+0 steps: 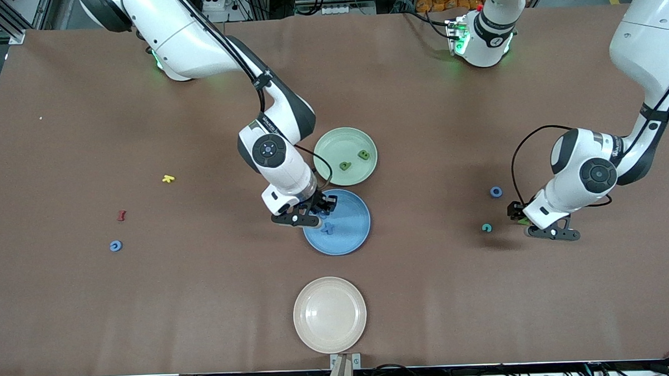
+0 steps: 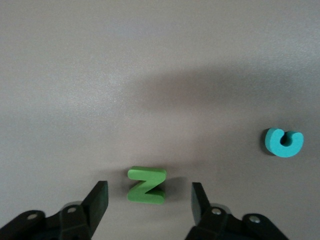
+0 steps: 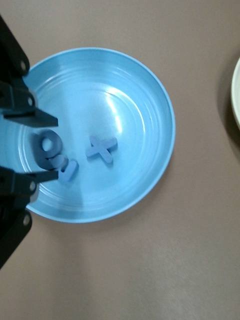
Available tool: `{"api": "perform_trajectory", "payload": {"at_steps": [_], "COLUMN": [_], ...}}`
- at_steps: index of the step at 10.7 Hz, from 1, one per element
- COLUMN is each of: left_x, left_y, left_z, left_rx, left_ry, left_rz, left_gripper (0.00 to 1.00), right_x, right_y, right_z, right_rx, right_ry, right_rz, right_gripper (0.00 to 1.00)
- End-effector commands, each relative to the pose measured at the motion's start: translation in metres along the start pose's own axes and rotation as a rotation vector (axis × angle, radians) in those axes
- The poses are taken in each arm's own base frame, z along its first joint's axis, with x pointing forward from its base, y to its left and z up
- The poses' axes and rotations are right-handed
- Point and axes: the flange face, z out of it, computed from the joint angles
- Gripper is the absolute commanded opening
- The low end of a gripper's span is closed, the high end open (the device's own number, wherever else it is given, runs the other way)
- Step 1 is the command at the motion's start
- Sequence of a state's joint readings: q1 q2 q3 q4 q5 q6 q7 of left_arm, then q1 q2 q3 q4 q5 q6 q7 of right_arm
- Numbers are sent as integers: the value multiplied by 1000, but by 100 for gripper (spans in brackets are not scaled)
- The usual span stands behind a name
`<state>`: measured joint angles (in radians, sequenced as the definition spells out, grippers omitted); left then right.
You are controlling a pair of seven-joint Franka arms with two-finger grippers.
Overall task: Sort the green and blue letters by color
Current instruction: 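Release the blue a on the plate while the left gripper grasps green Z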
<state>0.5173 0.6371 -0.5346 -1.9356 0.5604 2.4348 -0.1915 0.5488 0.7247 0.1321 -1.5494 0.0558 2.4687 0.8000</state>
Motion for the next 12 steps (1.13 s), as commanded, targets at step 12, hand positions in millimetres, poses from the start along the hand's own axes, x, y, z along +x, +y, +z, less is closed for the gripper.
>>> {"api": "perform_trajectory", "payload": {"at_steps": [12], "left_x": [7], "left_y": [-3], "left_z": [12], "left_rx": [-11], "left_ry": [20], "left_rz": [54], "left_gripper": [35], "right_x": [140], "right_y": [208], "right_z": [-59], "right_rx": [-115], "right_ry": [39], "right_rz": [-14], "right_gripper": [100]}}
